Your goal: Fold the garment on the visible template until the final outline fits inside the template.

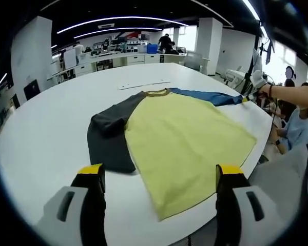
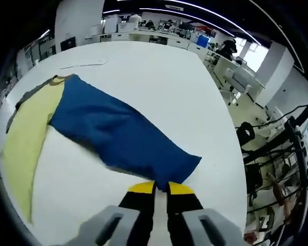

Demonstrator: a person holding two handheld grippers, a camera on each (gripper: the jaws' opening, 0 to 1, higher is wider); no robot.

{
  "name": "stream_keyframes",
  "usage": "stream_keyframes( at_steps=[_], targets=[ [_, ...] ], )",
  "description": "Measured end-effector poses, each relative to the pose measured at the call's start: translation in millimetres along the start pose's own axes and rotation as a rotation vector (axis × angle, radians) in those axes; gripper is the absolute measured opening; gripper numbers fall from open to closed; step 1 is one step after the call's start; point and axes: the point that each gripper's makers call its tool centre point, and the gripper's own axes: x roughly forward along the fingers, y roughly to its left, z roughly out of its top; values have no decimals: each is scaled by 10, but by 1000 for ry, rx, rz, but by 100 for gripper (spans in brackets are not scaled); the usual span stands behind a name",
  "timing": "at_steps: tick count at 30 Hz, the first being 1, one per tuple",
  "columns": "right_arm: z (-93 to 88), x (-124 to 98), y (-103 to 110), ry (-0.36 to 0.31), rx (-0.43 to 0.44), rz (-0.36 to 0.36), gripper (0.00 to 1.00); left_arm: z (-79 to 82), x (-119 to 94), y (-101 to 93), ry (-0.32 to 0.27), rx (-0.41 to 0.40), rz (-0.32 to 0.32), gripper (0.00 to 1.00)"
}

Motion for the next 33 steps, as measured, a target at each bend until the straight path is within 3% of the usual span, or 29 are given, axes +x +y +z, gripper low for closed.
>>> stream_keyframes(
  at_steps=[2, 10, 12, 17, 20, 33],
  targets=[
    [11, -63, 25, 7, 32, 14, 13, -2, -5, 4, 0, 1, 2, 86],
    [107, -217, -67, 12, 131, -19, 21, -25, -1, -2, 5, 4, -1, 85],
    [50, -205, -70, 32, 203, -22, 23, -21, 3, -9, 3, 5, -3, 85],
    [-98, -157, -93, 72, 260, -38, 24, -12, -1, -4, 1, 10, 0, 85],
    [-159, -146, -64, 78, 339, -33, 23, -12, -10, 8, -1, 9, 4, 85],
    [-246, -51, 18, 134, 400, -33, 22, -19, -33, 25, 8, 2, 12, 85]
  ],
)
